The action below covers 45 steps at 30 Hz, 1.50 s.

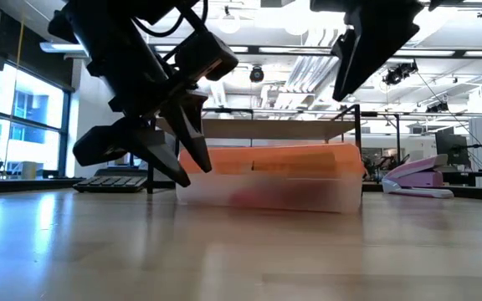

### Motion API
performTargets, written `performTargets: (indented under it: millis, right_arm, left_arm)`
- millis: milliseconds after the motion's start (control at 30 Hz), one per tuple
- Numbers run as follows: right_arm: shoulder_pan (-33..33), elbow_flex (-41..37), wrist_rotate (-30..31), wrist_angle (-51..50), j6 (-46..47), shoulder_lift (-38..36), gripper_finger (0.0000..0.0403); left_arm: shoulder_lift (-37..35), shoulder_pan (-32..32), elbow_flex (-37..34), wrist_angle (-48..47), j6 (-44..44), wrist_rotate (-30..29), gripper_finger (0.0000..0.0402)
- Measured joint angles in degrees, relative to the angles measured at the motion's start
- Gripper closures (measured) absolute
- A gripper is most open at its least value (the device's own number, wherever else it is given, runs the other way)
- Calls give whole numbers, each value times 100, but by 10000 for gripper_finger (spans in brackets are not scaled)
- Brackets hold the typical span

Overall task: Pack school essentials
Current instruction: Close the supply box

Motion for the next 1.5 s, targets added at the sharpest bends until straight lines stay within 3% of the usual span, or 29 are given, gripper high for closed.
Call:
performTargets:
  millis: [300,600,867,1067,1233,1500]
  right_arm:
    - [0,0,63,0,47,0,215]
    - [-6,0,-196,513,934,0,215]
    - [-7,0,-40,912,2399,18,215]
    - [-7,0,110,908,3311,226,219]
    - [-7,-2,149,893,4005,439,261]
    - [-71,-4,362,815,4665,624,376]
  left_arm:
    - [-2,-7,0,28,470,631,284]
    - [-149,-176,-5,14,1276,1126,284]
    - [-792,-183,-7,-54,2233,751,284]
    - [-1153,201,-7,-289,3180,506,284]
    - [-1167,579,-7,-284,3764,574,284]
    - [-1128,911,-7,-376,4283,644,284]
